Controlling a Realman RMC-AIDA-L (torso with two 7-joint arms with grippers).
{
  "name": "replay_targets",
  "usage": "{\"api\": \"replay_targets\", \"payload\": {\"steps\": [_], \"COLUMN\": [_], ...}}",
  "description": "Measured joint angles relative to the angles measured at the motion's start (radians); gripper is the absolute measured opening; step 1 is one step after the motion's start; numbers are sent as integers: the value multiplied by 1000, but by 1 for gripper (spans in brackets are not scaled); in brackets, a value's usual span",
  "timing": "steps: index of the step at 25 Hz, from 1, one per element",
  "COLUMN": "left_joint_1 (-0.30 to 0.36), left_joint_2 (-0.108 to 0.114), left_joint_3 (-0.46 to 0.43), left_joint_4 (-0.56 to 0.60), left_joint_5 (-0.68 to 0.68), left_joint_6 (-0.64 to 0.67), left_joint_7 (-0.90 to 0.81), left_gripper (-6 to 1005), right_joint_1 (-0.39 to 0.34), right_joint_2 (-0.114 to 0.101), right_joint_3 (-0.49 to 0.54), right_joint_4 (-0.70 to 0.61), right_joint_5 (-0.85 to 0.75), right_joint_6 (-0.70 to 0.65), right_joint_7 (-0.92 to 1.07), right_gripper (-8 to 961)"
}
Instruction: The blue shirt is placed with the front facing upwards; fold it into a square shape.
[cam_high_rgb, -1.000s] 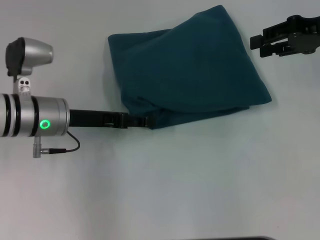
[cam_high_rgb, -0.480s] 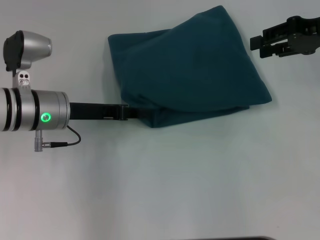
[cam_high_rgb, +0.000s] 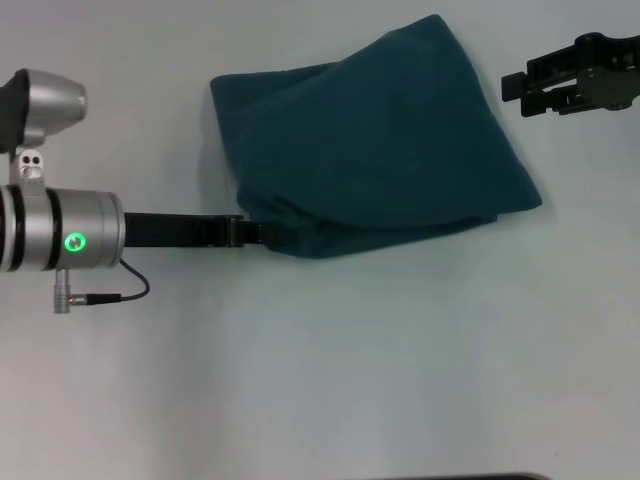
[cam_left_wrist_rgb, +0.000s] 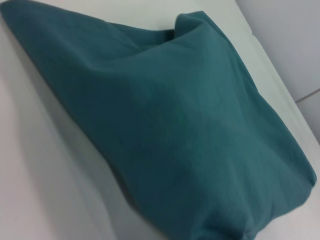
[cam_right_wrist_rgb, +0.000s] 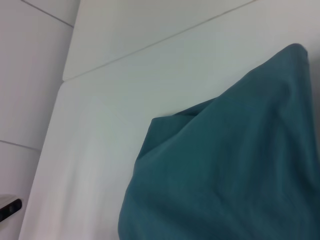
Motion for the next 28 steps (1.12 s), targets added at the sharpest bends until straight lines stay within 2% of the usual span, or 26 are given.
{"api": "replay_targets", "payload": {"steps": [3, 10, 20, 25, 27, 28], "left_joint_1": [15, 21, 27, 53, 68, 72], "left_joint_2": [6, 29, 27, 38, 32, 29], "left_joint_3": [-35, -158, -142, -173, -203, -214], "left_joint_4": [5, 51, 42, -18, -61, -77], "left_joint_5": [2, 1, 20, 28, 25, 25], "left_joint_6": [16, 114, 143, 161, 174, 185], "left_joint_7": [9, 107, 191, 173, 164, 161], "left_gripper": [66, 102, 154, 180, 386, 424], "right_joint_1": [0, 0, 1, 2, 1, 1], "right_joint_2": [0, -1, 1, 3, 2, 2], "right_joint_3": [-3, -8, -10, -12, -12, -12], "right_joint_4": [1, 1, 1, 1, 1, 1], "right_joint_5": [-2, -4, -4, -5, -3, -3], "right_joint_6": [3, 8, 9, 6, 4, 3], "right_joint_7": [0, -3, -3, -3, -3, -3], "right_gripper": [494, 494, 494, 494, 494, 494]}}
